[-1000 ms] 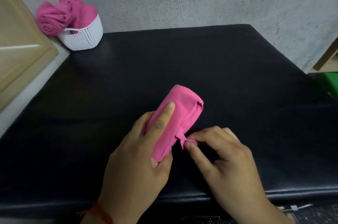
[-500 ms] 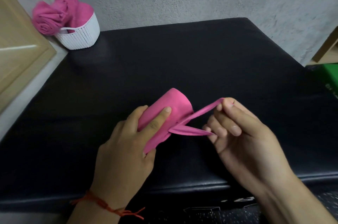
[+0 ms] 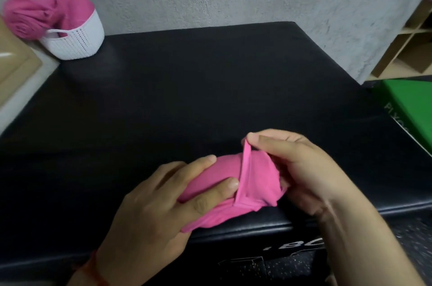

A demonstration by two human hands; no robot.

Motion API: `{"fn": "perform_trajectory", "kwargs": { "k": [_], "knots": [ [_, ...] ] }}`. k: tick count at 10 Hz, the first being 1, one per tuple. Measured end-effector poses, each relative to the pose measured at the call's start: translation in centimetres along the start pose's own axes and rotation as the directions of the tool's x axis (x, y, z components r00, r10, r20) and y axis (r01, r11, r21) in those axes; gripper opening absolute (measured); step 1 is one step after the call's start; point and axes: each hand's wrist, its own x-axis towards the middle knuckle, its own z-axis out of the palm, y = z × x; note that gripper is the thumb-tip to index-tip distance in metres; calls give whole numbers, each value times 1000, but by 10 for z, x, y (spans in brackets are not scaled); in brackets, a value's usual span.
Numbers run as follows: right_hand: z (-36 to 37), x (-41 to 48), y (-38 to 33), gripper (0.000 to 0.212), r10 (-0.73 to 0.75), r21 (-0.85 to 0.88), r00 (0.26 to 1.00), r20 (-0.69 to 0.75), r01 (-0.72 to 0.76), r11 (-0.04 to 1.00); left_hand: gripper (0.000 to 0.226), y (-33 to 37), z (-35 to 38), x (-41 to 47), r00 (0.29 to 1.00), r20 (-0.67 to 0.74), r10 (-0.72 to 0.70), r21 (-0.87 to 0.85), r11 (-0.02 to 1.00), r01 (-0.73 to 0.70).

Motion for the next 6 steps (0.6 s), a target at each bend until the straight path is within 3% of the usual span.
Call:
{"fn": "perform_trajectory", "kwargs": {
  "k": [1,2,3,4,5,6],
  "knots": [
    [3,1,9,18,231,235,966,114,-252,939,63,6,1,3,989,-147,-11,-174,985,-15],
    [22,2,25,8,267,396,959,94,-282,874,61,15,4,9,965,-238,-115,-316,948,35],
    [42,-3,37,29,196,431,967,162,-249,868,89,28,7,20,911,-267,-315,-528,839,135],
    [42,7,44,42,214,248,975,65,-223,943,101,33,3,25,922,-207,-327,-532,828,174],
    [43,11,45,53,180,60,983,-38,-178,982,98,25,-9,28,952,-67,-300,-483,844,232],
    [51,9,44,51,91,-39,996,25,-90,995,87,22,-15,30,947,-31,-320,-488,831,265]
  ]
}}
